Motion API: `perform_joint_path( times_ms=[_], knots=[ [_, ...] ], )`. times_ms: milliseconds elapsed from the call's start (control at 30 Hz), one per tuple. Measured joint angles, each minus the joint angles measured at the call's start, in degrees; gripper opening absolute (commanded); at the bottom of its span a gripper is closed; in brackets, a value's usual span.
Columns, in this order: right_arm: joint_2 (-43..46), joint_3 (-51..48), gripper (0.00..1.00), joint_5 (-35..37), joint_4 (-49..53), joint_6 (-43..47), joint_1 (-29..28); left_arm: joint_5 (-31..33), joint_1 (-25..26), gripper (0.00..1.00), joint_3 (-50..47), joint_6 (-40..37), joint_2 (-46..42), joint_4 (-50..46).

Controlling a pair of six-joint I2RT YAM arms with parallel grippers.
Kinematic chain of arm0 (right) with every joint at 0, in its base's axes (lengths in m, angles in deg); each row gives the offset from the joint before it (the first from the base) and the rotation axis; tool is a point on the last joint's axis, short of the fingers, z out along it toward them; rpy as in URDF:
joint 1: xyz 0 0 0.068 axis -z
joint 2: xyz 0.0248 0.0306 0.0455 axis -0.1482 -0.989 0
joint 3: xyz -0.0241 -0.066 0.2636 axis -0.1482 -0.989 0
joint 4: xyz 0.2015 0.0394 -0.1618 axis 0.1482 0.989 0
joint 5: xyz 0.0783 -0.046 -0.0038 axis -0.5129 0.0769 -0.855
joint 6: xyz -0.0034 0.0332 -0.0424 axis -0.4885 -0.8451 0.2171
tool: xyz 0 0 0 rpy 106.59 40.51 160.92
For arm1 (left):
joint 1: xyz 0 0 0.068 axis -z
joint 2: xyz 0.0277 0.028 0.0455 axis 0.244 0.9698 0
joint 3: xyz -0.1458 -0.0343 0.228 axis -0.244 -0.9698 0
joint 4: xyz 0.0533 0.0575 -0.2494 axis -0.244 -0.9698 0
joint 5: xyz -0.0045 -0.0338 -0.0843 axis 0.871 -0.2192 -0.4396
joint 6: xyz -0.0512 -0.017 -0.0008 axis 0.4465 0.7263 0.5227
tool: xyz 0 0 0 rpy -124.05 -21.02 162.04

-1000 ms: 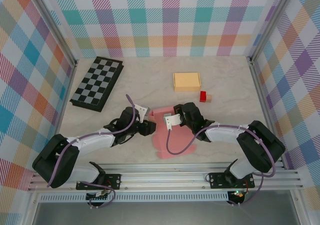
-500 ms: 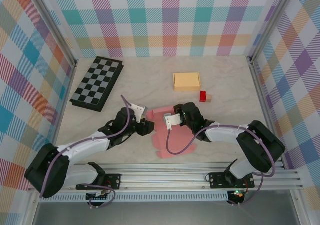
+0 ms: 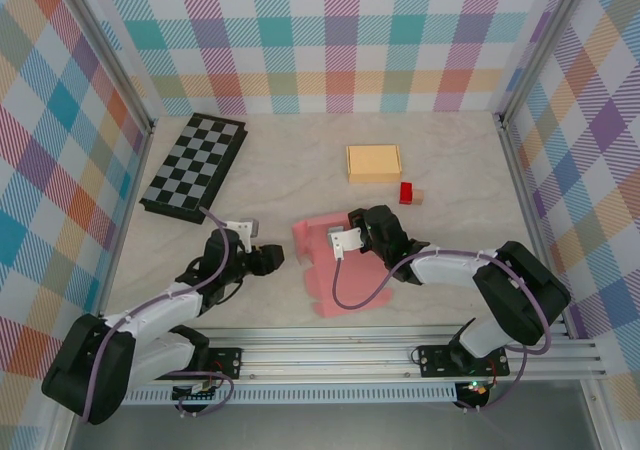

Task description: Fold the paper box

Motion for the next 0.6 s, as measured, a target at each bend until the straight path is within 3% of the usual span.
perform_joint_path(
  times_ms=[333, 600],
  knots=[
    [0.22, -0.13, 0.0, 0.0, -0.02, 0.0, -0.07, -7.32, -0.15, 0.62, 3.67, -0.35, 7.82, 3.96],
    [0.22, -0.24, 0.0, 0.0, -0.22, 0.0, -0.13, -8.33, 3.69, 0.58, 9.27, -3.37, 14.16, 4.57]
  ],
)
